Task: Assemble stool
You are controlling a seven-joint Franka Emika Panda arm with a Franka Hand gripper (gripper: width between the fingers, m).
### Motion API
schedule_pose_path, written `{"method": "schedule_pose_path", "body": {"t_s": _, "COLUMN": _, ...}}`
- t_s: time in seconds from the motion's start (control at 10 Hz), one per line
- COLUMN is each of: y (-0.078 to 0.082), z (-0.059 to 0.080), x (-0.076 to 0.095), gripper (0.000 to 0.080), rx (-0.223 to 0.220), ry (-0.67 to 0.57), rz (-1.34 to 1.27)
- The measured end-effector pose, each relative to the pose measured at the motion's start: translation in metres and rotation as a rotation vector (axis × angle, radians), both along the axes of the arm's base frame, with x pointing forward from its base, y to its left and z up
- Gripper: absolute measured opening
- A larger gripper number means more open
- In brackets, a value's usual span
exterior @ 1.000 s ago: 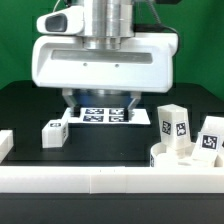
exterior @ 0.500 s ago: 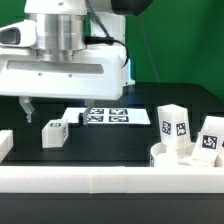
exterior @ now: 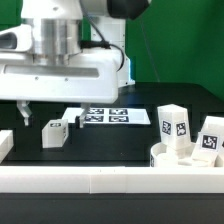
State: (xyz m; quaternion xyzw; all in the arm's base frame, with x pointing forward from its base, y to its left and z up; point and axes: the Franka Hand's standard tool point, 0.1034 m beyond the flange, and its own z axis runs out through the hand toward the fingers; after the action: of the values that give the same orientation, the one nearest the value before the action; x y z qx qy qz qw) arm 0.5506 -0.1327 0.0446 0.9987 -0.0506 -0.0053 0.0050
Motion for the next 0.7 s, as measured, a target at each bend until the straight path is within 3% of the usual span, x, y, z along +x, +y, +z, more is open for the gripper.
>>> {"method": "schedule_pose_path", "body": {"t_s": 0.2, "y": -0.005, "z": -0.007, "x": -0.012, "gripper": 0.0649, "rx": 0.014, "ry": 0.028, "rz": -0.005}}
{"method": "schedule_pose_path", "body": {"t_s": 0.4, "y": -0.003, "z": -0.007, "x": -0.012, "gripper": 0.0649, "rx": 0.016, "ry": 0.037, "rz": -0.003}}
{"method": "schedule_pose_path", "body": {"t_s": 0.5, "y": 0.003, "z": -0.007, "x": -0.021, "gripper": 0.0649, "rx": 0.058, "ry": 0.142, "rz": -0.008}}
{"method": "schedule_pose_path", "body": {"t_s": 0.7, "y": 0.002, "z": -0.007, "x": -0.013, "gripper": 0.0649, "rx": 0.098, "ry": 0.250, "rz": -0.002}}
